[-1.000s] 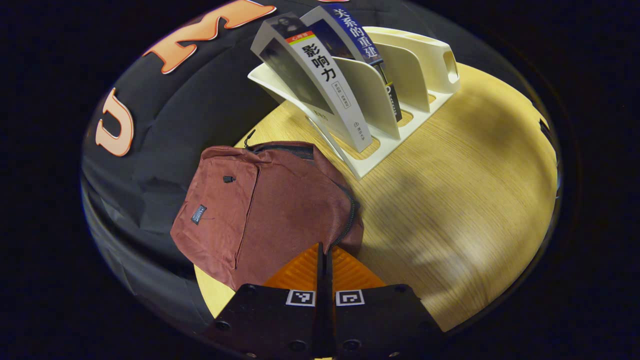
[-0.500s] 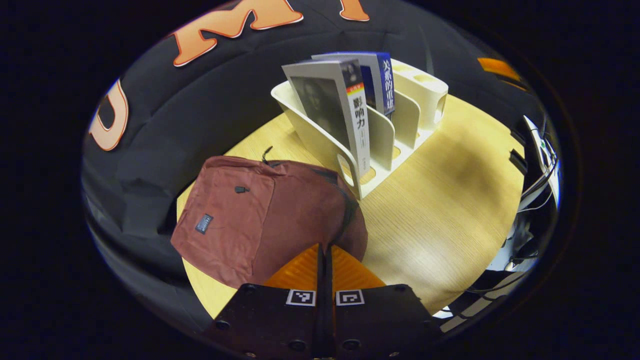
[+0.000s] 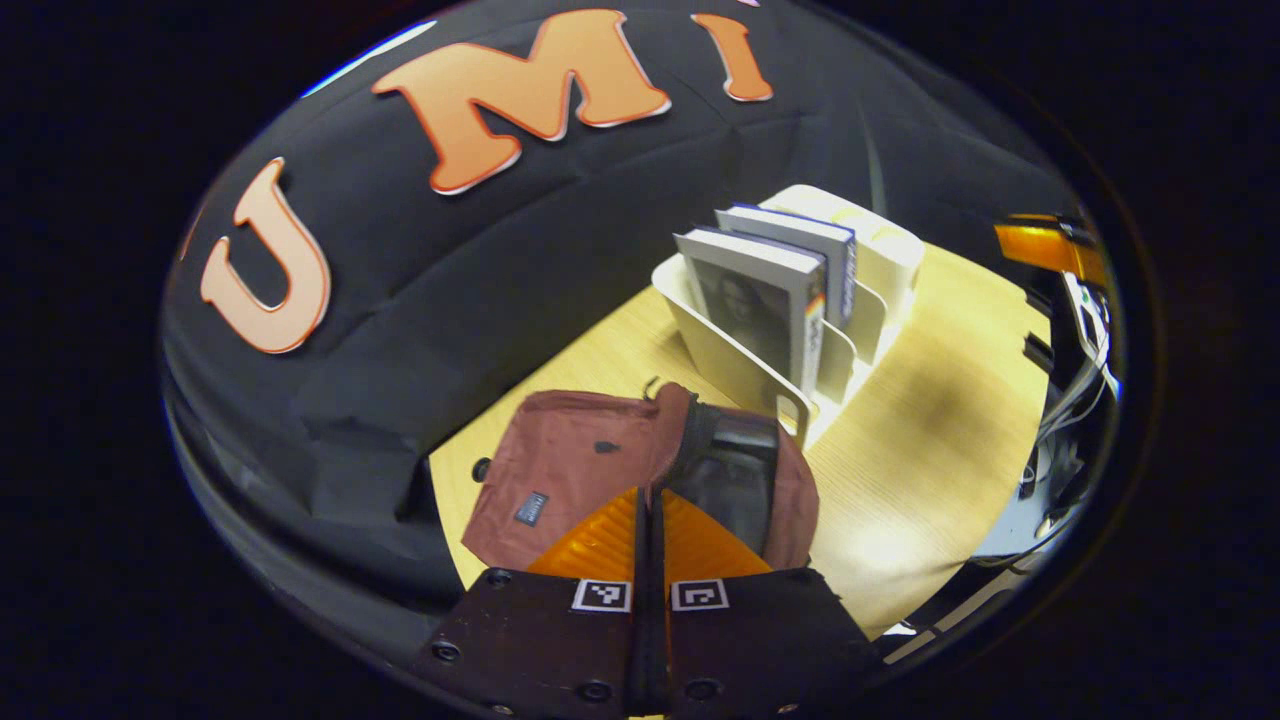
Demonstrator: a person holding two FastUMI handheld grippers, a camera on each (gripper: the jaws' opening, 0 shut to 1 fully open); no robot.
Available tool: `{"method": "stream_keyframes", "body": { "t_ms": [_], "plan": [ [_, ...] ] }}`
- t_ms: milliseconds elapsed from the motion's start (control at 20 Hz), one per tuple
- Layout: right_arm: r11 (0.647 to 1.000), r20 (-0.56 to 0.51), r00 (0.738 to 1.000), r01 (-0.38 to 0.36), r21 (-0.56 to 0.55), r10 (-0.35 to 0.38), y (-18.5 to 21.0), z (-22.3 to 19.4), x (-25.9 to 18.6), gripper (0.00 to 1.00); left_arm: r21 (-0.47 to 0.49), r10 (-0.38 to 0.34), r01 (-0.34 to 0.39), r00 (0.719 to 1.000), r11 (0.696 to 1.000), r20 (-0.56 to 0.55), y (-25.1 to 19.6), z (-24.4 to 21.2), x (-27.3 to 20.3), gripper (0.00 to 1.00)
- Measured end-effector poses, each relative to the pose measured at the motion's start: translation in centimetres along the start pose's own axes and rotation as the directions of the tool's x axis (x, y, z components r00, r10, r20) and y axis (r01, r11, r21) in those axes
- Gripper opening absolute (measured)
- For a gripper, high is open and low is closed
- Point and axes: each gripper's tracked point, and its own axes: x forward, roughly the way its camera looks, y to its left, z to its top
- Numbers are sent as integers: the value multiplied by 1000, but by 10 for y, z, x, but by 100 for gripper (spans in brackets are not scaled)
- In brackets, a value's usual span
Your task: Open the schoolbag, grab two books from the bookshelf and put them into the schoolbag.
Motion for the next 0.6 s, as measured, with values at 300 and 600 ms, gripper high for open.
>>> {"method": "stream_keyframes", "body": {
  "t_ms": [300,600],
  "plan": [
    [982,-142,975,-181,-62,171,84,56,0,97,-77,-18,19,1000,997,12,18,0,5,1],
    [941,-365,886,-333,-68,287,166,91,39,97,-81,-46,47,999,996,14,20,-4,11,1]
  ]
}}
